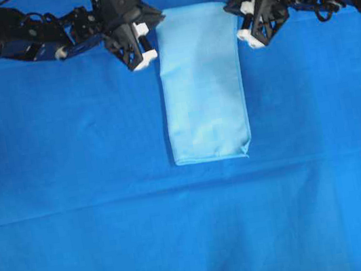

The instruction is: Fold the light blue towel.

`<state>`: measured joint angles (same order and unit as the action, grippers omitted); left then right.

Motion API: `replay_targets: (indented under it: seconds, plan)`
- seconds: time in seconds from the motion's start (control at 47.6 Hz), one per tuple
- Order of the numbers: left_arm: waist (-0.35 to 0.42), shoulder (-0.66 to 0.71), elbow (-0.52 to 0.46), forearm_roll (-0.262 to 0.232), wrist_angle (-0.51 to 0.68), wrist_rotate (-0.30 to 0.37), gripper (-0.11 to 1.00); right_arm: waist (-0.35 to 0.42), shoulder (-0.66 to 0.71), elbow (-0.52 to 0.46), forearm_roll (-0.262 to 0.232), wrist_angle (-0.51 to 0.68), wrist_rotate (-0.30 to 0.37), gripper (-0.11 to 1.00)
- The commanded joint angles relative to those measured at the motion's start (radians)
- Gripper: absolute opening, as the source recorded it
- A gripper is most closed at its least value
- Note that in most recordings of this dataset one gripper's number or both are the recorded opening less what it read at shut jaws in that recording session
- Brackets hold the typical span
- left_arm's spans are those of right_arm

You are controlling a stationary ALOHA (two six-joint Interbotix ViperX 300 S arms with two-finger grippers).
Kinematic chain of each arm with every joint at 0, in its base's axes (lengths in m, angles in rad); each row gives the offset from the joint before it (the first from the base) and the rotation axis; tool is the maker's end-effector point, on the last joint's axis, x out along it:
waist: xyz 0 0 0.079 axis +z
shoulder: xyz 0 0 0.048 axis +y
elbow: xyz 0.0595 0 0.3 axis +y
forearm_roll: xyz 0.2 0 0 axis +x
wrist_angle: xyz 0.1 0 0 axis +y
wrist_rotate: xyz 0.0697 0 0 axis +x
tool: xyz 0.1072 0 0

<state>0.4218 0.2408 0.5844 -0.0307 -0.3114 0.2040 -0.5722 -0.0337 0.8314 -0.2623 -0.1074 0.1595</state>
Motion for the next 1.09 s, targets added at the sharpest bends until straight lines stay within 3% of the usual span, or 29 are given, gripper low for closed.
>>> replay_targets:
  seconds: [0.0, 0.294, 0.463, 0.715, 0.883, 1.072]
  plan:
    - [-0.038, -0.06, 0.014, 0.003, 0.002, 0.003, 0.01, 0.037, -0.058, 0.006, 0.006, 0.029, 0.003, 0.02]
    - [-0.201, -0.117, 0.112, 0.002, 0.006, -0.021, 0.01, 0.201, -0.161, 0.087, 0.044, 0.092, 0.025, 0.02]
    - [-0.287, -0.123, 0.141, 0.003, 0.011, -0.054, 0.01, 0.302, -0.169, 0.106, 0.084, 0.103, 0.063, 0.02]
    - [-0.413, -0.114, 0.141, 0.002, 0.061, -0.061, 0.01, 0.465, -0.153, 0.107, 0.098, 0.153, 0.15, 0.02]
    - [-0.437, -0.1, 0.155, 0.002, 0.064, -0.091, 0.01, 0.528, -0.112, 0.1, 0.1, 0.156, 0.218, 0.02]
    - [-0.437, -0.063, 0.146, 0.002, 0.064, -0.114, 0.01, 0.551, -0.06, 0.081, 0.1, 0.153, 0.245, 0.02]
